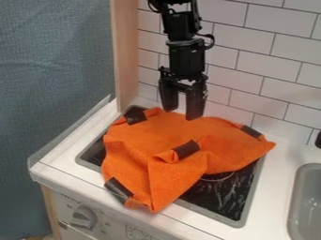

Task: Fold the cloth from top left to bottom right

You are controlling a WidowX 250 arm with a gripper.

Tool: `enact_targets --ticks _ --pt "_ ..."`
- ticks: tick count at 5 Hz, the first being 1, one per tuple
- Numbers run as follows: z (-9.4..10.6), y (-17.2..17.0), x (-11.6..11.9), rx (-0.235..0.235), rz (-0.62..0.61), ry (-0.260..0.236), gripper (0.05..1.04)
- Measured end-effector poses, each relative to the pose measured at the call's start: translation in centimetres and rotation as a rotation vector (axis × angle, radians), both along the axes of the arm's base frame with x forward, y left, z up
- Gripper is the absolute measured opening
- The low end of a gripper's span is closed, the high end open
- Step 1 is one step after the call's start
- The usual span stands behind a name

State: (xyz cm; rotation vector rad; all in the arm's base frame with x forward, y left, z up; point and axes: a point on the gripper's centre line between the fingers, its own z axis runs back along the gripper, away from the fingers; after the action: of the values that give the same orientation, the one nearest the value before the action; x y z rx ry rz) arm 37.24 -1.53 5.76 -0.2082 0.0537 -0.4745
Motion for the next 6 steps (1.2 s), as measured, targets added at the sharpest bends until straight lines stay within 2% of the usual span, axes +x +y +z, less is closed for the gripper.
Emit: enact_targets --ticks 1,2,4,6 --pt "-1.3 0.1 -0.4 0.003 0.0 0.039 0.999" --pt "-2.4 1.4 -0.1 0.041 -0.004 0.049 0.999" --pt "-2.7 8.4 1.4 0.111 0.118 0.005 0.999" --pt "-3.3 10.6 2.5 0.12 0.141 -0.007 0.999"
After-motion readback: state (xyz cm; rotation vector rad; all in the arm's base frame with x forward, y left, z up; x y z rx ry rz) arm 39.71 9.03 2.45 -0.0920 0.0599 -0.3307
